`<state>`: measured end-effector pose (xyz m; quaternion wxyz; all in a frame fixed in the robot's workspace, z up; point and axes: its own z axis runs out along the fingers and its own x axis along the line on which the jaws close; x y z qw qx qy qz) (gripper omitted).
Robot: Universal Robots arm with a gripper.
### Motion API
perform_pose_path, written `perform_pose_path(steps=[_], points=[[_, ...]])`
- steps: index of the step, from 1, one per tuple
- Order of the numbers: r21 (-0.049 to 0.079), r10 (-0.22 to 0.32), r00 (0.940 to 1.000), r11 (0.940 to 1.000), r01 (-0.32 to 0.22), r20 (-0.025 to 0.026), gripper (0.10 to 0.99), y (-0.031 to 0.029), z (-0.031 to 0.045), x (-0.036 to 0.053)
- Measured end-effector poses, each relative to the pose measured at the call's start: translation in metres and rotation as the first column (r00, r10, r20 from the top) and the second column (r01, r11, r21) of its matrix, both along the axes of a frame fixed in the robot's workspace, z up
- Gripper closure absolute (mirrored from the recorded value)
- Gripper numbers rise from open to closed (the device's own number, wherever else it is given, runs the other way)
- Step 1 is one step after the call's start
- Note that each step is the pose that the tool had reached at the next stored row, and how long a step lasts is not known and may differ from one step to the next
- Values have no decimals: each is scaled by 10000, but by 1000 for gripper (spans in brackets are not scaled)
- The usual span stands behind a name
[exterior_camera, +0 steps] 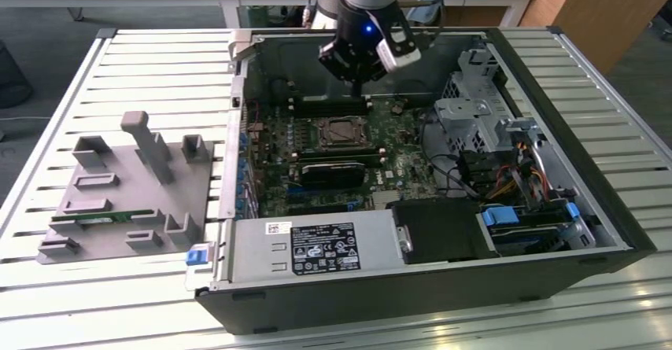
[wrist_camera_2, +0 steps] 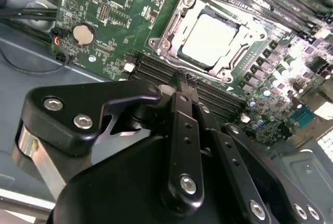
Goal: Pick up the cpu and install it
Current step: 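Install the second cpu locking lever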
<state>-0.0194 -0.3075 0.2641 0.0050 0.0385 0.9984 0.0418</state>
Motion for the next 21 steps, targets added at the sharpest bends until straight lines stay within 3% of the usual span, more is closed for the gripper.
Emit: perform_pose_path(steps=[5,13,21], points=[[0,1,10000,10000,-1,0,980,-34,-3,0],[-2,0,10000,10000,0,-1,980,-37,8,0],[1,1,10000,10000,-1,0,980,-37,182,0]])
